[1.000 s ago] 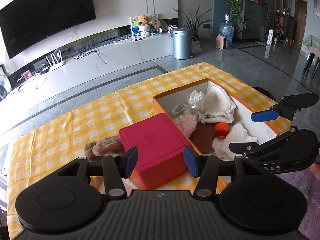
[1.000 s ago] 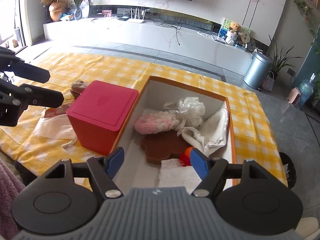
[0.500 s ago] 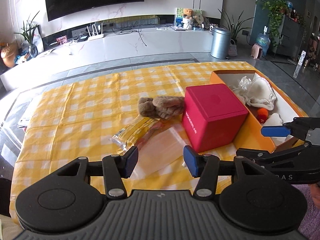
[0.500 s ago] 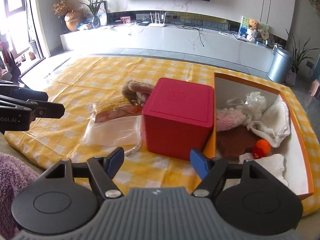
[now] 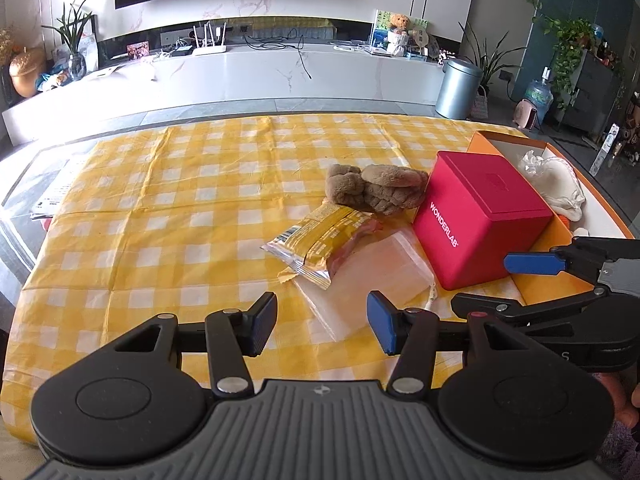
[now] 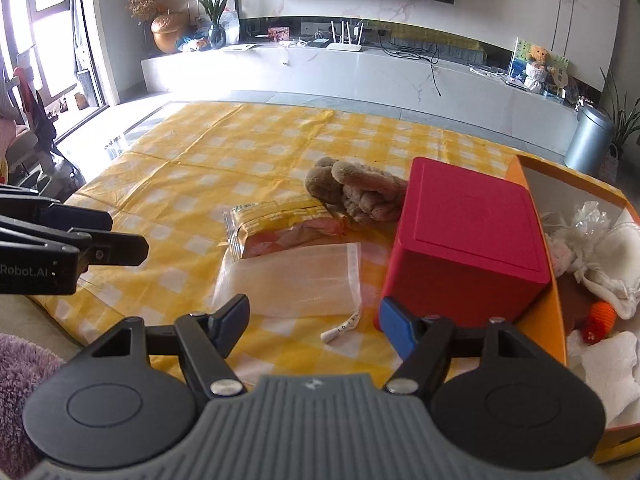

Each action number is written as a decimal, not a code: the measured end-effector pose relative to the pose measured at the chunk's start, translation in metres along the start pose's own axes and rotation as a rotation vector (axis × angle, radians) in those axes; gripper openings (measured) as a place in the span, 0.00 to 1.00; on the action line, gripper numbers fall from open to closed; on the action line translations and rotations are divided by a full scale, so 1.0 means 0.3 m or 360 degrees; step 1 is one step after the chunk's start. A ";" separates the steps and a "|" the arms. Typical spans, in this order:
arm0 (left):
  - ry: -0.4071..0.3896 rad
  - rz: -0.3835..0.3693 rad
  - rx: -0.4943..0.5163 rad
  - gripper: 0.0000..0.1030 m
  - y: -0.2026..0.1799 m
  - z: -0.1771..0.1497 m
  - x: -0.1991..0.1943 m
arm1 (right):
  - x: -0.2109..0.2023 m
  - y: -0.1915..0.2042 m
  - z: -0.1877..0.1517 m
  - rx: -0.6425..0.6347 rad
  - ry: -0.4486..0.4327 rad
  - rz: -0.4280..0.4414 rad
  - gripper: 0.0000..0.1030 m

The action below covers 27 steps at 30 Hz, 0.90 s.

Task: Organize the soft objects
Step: 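Grasp the yellow snack bag with the left tool while the right tool grasps the brown plush toy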

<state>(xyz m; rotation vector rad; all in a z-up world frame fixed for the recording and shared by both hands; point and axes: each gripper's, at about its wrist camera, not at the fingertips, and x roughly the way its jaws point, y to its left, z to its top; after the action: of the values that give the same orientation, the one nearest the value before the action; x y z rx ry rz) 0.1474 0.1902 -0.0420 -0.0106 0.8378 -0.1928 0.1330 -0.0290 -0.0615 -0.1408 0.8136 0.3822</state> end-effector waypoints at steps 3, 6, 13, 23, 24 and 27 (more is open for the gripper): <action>0.0036 -0.0013 0.0021 0.60 0.028 0.003 0.045 | 0.047 0.026 0.000 -0.0042 0.0025 0.0012 0.69; 0.0042 -0.0039 0.0094 0.60 0.042 0.017 0.088 | 0.092 0.049 0.007 -0.0075 0.0060 0.0043 0.65; 0.0114 -0.0121 0.0360 0.65 0.043 0.092 0.209 | 0.204 0.056 0.096 -0.0228 0.0160 0.0079 0.59; 0.0229 -0.0224 0.0561 0.81 0.048 0.168 0.420 | 0.337 0.083 0.136 -0.0397 0.0168 0.0096 0.56; 0.0244 -0.0227 0.0563 0.81 0.047 0.175 0.442 | 0.346 0.086 0.136 -0.0415 0.0162 0.0098 0.56; 0.0283 -0.0227 0.0583 0.83 0.037 0.185 0.504 | 0.374 0.085 0.138 -0.0429 0.0150 0.0100 0.56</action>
<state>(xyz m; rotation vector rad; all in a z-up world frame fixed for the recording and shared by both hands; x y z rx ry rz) 0.2890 0.1710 -0.1173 0.2946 0.9693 -0.4852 0.2212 0.0369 -0.1148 -0.3873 0.8583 0.5469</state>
